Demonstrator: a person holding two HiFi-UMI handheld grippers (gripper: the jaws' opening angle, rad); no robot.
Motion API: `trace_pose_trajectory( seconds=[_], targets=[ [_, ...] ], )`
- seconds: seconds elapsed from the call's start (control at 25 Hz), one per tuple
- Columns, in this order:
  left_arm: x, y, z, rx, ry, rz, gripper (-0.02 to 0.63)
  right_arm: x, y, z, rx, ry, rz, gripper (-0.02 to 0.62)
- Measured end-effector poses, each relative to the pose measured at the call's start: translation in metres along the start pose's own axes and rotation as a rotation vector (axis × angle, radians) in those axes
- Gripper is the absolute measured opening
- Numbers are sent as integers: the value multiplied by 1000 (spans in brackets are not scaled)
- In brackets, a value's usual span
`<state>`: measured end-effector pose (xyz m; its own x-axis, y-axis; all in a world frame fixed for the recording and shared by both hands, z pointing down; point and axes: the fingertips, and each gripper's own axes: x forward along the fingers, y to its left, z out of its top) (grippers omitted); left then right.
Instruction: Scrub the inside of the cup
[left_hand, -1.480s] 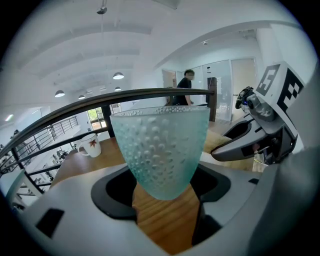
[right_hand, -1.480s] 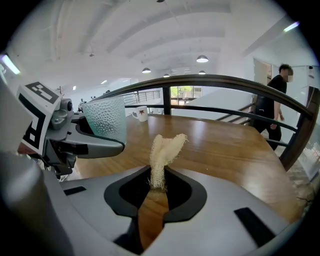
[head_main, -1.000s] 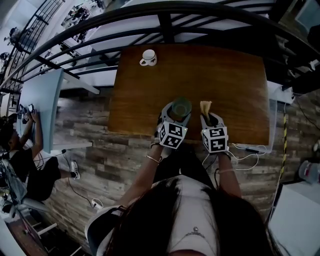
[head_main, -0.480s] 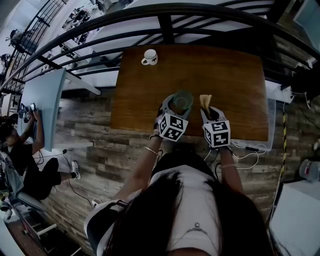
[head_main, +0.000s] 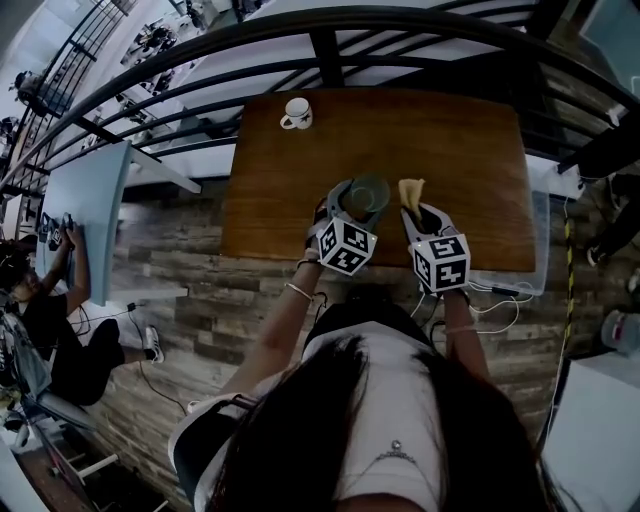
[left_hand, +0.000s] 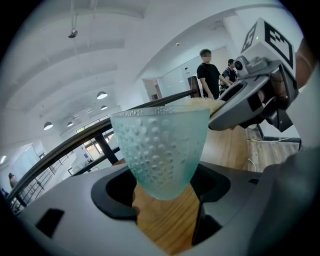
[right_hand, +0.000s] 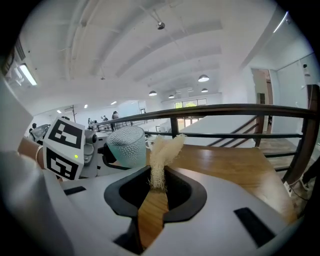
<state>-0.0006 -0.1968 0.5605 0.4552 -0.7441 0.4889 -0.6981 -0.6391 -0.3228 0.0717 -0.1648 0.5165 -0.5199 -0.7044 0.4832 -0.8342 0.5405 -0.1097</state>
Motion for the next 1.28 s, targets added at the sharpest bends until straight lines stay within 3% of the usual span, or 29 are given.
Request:
trace_pose_trajectory(
  seconds=[0.52,1.28],
  targets=[
    [-7,16,11,140,-5,8,339,-18,33,44,-12,-79,107,87],
    [-14,24,16,369,-19,56,339,-8,80,41,-63,76,260,87]
  ],
)
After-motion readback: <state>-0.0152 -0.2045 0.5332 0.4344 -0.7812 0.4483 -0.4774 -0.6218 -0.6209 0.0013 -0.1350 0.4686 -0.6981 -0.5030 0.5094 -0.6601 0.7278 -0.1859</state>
